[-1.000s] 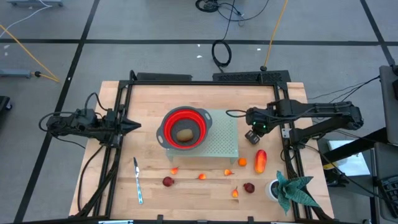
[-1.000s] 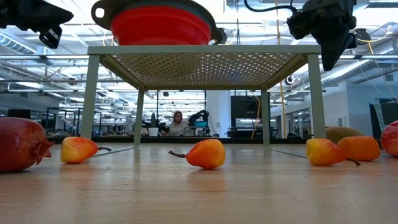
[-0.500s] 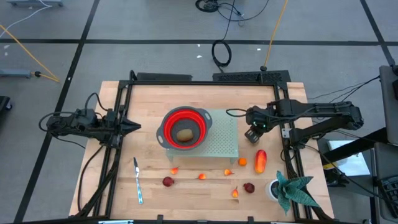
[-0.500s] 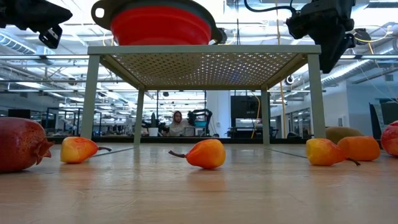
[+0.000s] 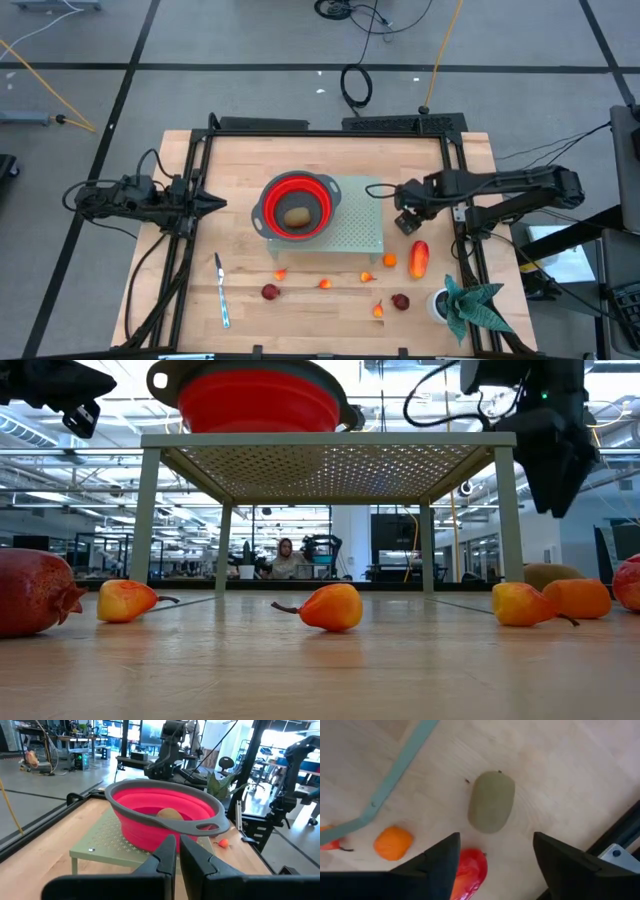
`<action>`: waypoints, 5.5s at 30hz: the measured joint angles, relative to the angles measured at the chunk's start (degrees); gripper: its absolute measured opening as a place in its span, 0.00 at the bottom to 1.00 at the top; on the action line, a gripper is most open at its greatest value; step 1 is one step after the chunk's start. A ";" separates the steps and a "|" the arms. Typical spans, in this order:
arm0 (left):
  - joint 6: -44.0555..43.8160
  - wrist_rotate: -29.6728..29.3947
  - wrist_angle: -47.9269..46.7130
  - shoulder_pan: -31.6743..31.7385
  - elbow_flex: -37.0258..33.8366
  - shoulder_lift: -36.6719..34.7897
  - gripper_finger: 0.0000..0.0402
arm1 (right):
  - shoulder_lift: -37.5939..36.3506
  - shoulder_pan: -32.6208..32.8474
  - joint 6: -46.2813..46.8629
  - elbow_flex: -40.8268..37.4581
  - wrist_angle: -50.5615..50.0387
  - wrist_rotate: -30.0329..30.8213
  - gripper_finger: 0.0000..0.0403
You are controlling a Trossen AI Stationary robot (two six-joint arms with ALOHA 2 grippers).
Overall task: Pick & Place Fruit
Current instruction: Put the kiwi fruit into the strainer
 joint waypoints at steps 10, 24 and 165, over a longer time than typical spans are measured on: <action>-1.17 -0.02 0.66 0.00 0.04 0.00 0.05 | 0.00 -2.46 2.63 -6.58 7.08 -0.04 0.75; -1.88 -0.02 1.60 0.00 0.04 0.00 0.05 | -0.01 -6.07 3.16 -14.04 17.27 -1.57 0.76; -2.85 -0.11 1.62 0.00 0.04 0.02 0.05 | -30.28 -6.16 -38.68 -20.79 88.67 -19.21 0.56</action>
